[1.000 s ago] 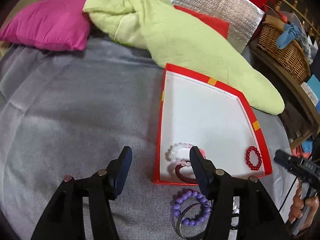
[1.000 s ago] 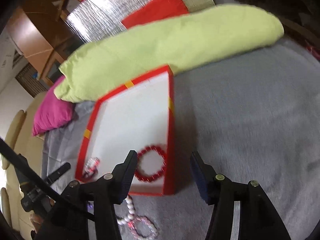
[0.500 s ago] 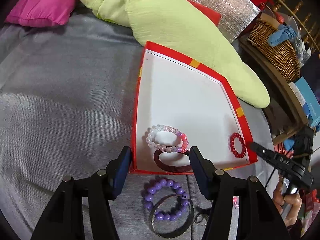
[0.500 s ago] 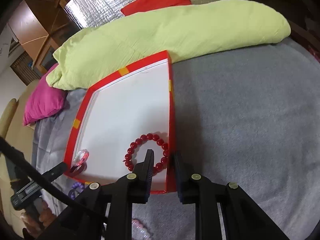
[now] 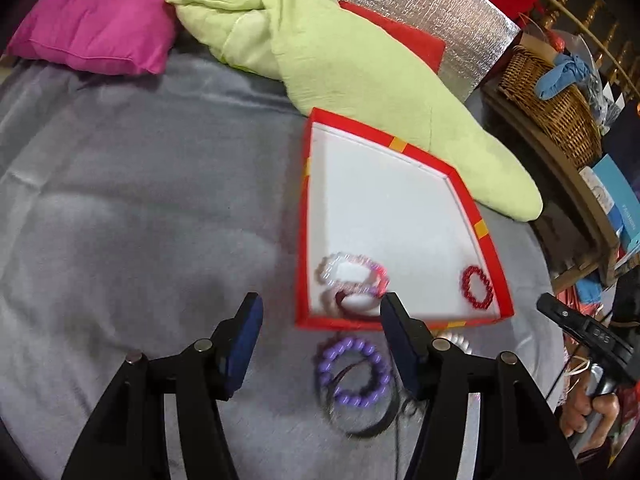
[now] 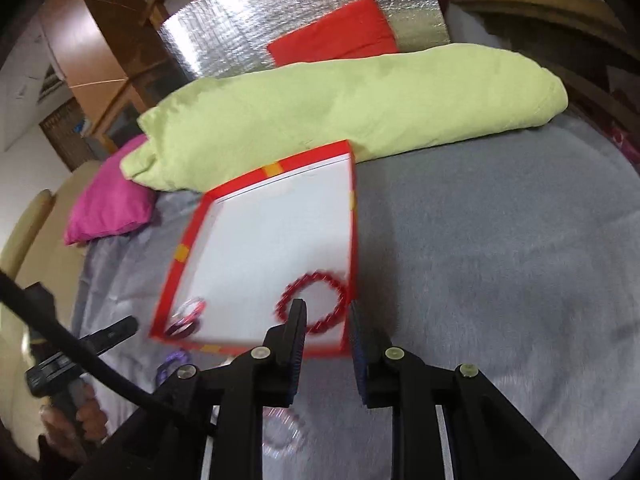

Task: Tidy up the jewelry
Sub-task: 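Withdraw both open tools from the box toward the remaining bracelets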

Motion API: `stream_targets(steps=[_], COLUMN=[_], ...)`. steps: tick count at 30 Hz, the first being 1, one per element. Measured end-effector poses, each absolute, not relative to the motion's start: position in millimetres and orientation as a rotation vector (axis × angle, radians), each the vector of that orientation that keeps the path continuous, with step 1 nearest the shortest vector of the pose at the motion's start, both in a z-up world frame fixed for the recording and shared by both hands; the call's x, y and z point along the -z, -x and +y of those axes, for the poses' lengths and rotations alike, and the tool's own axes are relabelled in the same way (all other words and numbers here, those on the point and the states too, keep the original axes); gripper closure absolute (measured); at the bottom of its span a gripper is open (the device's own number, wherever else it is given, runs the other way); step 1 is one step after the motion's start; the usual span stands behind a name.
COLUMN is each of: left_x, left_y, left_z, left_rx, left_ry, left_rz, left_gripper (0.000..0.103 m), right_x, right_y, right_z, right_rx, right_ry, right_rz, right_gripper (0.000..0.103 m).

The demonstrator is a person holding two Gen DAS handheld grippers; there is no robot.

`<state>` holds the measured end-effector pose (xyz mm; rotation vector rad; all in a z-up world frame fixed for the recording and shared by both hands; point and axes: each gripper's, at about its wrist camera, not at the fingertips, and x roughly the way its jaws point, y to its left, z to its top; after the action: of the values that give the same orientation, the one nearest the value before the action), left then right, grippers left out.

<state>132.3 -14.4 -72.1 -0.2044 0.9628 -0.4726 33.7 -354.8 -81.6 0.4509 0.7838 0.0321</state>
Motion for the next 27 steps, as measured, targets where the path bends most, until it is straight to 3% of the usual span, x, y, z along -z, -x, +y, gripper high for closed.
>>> stream_targets(steps=[11, 27], left_x=[80.4, 94.1], left_y=[-85.7, -81.8], left_z=[-14.7, -26.6], left_rx=[0.516, 0.515], left_ry=[0.0, -0.063], left_rz=[0.979, 1.035], left_gripper=[0.041, 0.041], right_x=[101.1, 111.0], right_y=[-1.4, -21.2], right_z=[-325.7, -303.7], right_rx=[-0.17, -0.157], right_ry=[-0.455, -0.395], right_rz=[0.901, 0.953], right_gripper=[0.079, 0.079])
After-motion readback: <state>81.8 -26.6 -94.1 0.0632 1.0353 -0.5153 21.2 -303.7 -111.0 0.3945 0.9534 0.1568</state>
